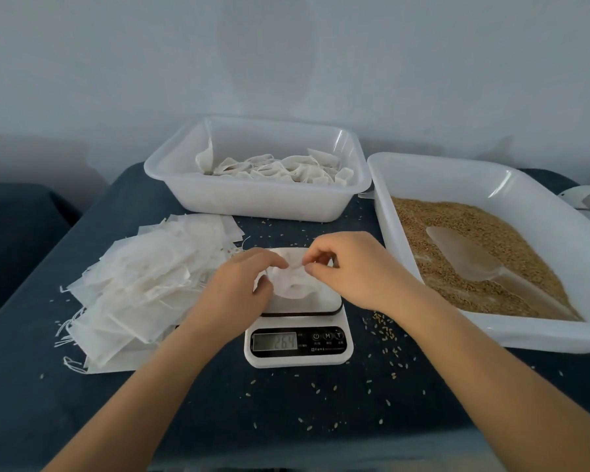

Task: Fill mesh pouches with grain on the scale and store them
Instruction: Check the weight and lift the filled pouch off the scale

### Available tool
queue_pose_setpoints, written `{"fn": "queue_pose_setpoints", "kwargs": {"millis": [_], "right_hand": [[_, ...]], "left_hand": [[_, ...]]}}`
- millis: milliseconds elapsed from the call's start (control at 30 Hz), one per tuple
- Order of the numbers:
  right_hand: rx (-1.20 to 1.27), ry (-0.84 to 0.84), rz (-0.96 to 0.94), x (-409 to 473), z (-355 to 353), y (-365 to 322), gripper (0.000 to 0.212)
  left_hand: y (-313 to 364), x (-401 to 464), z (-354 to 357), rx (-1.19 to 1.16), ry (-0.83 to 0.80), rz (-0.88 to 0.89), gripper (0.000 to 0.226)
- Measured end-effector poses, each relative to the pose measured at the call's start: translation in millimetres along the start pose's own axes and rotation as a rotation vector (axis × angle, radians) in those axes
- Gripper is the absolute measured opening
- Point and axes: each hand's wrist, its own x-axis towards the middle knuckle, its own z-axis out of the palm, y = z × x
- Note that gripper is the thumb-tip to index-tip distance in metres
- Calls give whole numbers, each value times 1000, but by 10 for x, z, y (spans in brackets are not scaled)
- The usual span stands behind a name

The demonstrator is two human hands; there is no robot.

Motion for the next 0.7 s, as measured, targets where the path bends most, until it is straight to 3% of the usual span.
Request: {"fn": "queue_pose_setpoints", "kwargs": {"millis": [300, 500, 700], "right_hand": [[412, 240, 92, -368, 304, 59, 12], [507, 262, 193, -533, 402, 183, 14], [555, 268, 235, -600, 429, 264, 12]], "left_hand": [[91, -253, 51, -98, 144, -96, 23], [78, -375, 68, -174, 258, -252, 29], [132, -421, 98, -203, 240, -240, 37]]}}
